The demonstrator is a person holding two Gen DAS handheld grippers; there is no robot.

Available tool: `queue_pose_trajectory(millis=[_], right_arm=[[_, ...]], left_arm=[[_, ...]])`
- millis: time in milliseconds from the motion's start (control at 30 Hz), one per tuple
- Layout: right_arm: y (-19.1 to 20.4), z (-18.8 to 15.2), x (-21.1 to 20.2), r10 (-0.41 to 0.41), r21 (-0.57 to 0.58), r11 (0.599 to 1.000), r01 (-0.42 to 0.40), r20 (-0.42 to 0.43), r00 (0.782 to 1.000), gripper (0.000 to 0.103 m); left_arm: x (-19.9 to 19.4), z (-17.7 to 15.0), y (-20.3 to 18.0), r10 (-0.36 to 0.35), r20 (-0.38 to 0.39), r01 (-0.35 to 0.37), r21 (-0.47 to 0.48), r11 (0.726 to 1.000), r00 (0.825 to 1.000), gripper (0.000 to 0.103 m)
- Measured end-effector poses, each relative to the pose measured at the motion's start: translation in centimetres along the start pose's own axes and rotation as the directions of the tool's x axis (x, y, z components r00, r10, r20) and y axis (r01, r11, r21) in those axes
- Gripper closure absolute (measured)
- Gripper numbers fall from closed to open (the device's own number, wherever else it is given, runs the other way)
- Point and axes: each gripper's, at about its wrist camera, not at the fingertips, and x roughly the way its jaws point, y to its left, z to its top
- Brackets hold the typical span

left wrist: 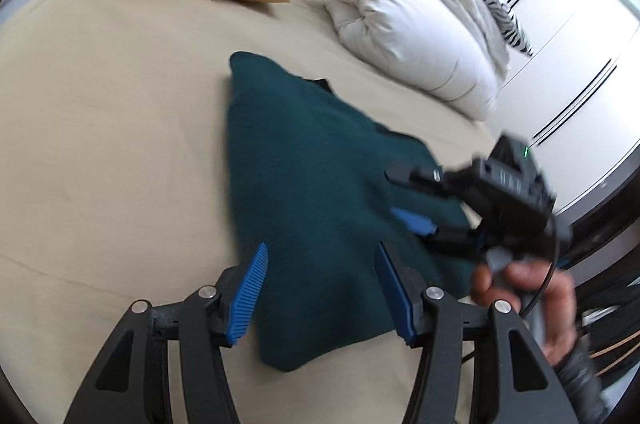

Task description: Fold small clothes

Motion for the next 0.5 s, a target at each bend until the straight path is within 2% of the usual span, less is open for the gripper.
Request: queue_pose_trajectory(millis=[100,167,233,267,333,500], right_arm=[[1.3,0.7,1.3,-0.057,-0.009,0.998,0.057,-0.012,0.998,0.038],[2.4,0.9,1.8,-0.109,-0.054,0.993,0.108,-0.018,0.994,0.042],[3.1,0.6,1.8,-0.156,-0.088,0.984,0.154,-0.018,0.988,0.059],[3.0,0.6,1.8,-0.178,-0.096,0.98,0.175,-0.017,0.984,0.065],[2.4,0.7,1.5,-0.185,-0.088,0.979,0.184,-0.008,0.983,0.084],[1.7,0.8,0.5,-0.165,-0.101,0.981,0.168,0.042,0.985,0.091]], left_arm=[[0.3,-0.6,0.0,0.057,-0.007,-0.057,0.036,0.998,0.998,0.045],[0.7,-0.8,0.1,0.071,-0.017,-0.07,0.046,0.996,0.997,0.045],[1.1,-0.6,-0.2,0.097,-0.019,-0.095,0.055,0.994,0.995,0.045],[1.0,-0.8,-0.1,0.105,-0.019,-0.104,0.06,0.993,0.994,0.045],[1.0,-0.8,-0.3,0.111,-0.018,-0.11,0.066,0.992,0.994,0.045],[0.6,-1.1,-0.3,0.14,-0.015,-0.139,0.083,0.987,0.99,0.045]])
